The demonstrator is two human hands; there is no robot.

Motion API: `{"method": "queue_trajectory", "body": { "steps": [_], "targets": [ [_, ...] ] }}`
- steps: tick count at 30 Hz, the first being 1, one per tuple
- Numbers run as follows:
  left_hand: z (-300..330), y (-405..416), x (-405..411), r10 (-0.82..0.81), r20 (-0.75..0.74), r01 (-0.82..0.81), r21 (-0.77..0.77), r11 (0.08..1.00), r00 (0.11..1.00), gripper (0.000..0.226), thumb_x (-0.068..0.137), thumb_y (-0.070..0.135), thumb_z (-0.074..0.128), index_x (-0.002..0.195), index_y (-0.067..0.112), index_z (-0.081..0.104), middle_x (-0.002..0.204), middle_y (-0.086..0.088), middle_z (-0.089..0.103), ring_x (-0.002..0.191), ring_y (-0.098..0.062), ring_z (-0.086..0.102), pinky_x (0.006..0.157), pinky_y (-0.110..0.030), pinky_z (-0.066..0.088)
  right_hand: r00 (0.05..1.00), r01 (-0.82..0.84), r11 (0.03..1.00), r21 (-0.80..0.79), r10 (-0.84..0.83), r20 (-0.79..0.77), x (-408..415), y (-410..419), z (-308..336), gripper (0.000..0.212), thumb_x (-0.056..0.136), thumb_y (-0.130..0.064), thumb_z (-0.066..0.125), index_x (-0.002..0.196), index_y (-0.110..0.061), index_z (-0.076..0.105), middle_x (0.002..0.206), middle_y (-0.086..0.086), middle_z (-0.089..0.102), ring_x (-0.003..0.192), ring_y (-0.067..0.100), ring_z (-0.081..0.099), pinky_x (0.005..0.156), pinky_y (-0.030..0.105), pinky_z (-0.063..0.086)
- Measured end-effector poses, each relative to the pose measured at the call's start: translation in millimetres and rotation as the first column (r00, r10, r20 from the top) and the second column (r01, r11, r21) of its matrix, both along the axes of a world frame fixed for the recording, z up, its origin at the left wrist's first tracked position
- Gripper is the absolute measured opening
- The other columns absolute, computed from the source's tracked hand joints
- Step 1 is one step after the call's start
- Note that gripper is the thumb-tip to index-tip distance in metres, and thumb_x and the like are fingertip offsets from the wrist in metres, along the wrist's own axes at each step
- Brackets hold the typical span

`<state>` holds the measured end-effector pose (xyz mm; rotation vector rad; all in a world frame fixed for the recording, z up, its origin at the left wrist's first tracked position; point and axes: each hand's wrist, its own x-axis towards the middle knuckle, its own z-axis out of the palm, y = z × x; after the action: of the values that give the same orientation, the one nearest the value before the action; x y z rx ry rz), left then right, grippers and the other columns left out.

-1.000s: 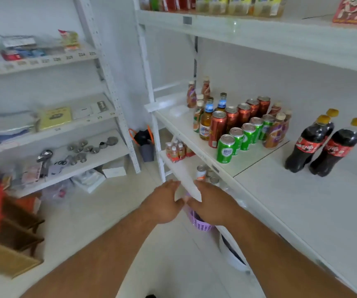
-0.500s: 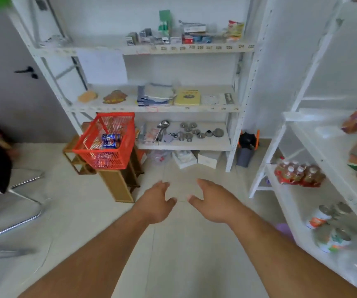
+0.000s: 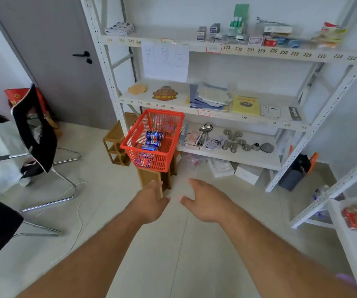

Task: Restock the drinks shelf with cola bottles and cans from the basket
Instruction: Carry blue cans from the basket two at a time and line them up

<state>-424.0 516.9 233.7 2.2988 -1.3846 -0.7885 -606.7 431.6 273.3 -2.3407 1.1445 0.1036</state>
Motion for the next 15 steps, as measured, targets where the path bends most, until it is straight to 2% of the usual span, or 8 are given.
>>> {"method": "queue_trajectory", "body": {
  "steps": [5,8,10,12,15],
  "targets": [
    [-19,-31,29,0.012,-0.018,-0.011,0.043,0.999,1.000,0.070,0.100,0.051,0.056,0.160,0.021,0.035,0.167,-0.002,0.033,0.150,-0.026,0.038,0.119,-0.037,0.036,1.000,-0.016,0.999,0.040,0.017,-0.023,33,-38,-8,0.080,0.101,-0.058,0.050,0.164,-0.017,0.023,0.170,0.004,0.030,0.153,0.024,0.034,0.121,0.037,0.034],
    [-23,-62,52,0.027,-0.016,-0.026,0.051,0.998,1.000,0.063,0.094,0.057,0.056,0.149,0.028,0.045,0.155,0.003,0.049,0.139,-0.024,0.050,0.111,-0.041,0.046,1.000,-0.024,0.998,0.062,0.024,0.002,54,-70,-8,0.077,0.102,-0.056,0.051,0.163,-0.016,0.025,0.168,0.006,0.033,0.151,0.026,0.037,0.120,0.039,0.036],
    [-24,-86,69,0.036,-0.001,-0.035,0.066,0.997,0.999,0.060,0.093,0.054,0.056,0.147,0.031,0.045,0.151,0.004,0.053,0.136,-0.022,0.053,0.107,-0.037,0.047,0.999,-0.027,0.996,0.082,0.023,0.044,67,-95,-7,0.070,0.103,-0.053,0.052,0.160,-0.019,0.032,0.163,0.005,0.041,0.147,0.026,0.043,0.115,0.040,0.040],
    [-21,-107,81,0.031,0.024,-0.032,0.066,0.997,0.999,0.060,0.094,0.051,0.058,0.150,0.033,0.043,0.154,0.006,0.050,0.138,-0.020,0.051,0.107,-0.034,0.045,0.997,-0.029,0.993,0.113,0.021,0.072,79,-118,-6,0.064,0.103,-0.051,0.053,0.157,-0.021,0.037,0.160,0.004,0.046,0.143,0.026,0.047,0.111,0.040,0.043],
    [-14,-139,97,0.023,0.062,-0.026,0.049,0.998,0.998,0.061,0.095,0.051,0.058,0.152,0.035,0.041,0.160,0.008,0.043,0.145,-0.019,0.043,0.116,-0.038,0.041,0.995,-0.032,0.987,0.155,0.017,0.097,95,-150,-5,0.060,0.103,-0.049,0.054,0.155,-0.022,0.040,0.158,0.004,0.049,0.141,0.026,0.050,0.106,0.037,0.045]
  ]
}}
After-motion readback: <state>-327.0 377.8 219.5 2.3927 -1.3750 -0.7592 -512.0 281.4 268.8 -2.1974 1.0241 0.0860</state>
